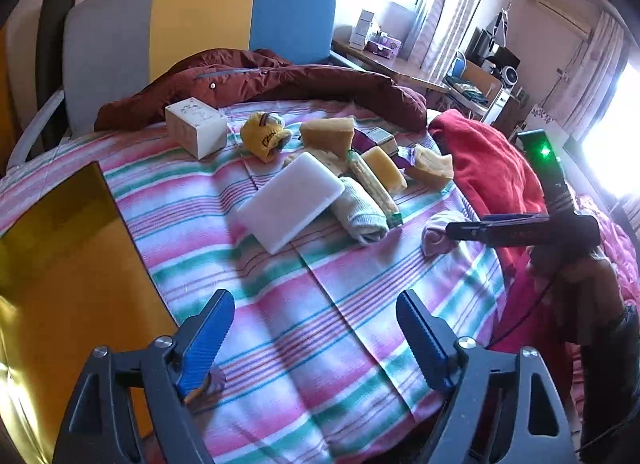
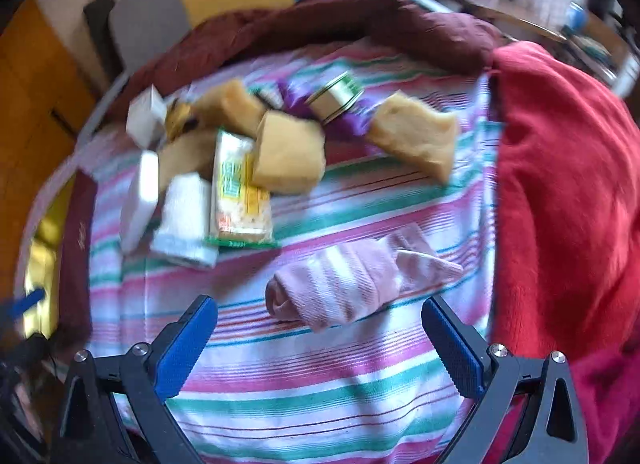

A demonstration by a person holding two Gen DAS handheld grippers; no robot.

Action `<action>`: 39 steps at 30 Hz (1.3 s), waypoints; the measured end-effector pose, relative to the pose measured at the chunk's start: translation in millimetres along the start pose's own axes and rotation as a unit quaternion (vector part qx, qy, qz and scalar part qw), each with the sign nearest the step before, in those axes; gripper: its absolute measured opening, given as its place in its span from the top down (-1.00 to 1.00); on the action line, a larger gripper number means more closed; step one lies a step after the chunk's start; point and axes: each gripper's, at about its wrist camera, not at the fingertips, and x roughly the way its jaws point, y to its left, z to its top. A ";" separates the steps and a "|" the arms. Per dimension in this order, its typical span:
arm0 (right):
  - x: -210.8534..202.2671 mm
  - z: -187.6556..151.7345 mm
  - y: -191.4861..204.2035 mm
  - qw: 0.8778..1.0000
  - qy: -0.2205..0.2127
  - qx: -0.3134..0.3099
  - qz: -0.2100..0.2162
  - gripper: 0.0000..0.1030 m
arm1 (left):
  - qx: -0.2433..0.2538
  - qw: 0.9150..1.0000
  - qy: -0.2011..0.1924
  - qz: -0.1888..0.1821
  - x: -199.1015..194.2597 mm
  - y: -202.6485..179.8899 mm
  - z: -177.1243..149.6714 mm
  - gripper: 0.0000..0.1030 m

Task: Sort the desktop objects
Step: 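Grasp the white eraser block with the left tool while the right tool grasps the pink sock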

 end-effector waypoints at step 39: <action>52.4 9.6 -38.6 0.998 0.053 0.035 -0.017 -0.89 | 0.201 0.970 0.128 0.050 138.3 1.0 69.3 -0.56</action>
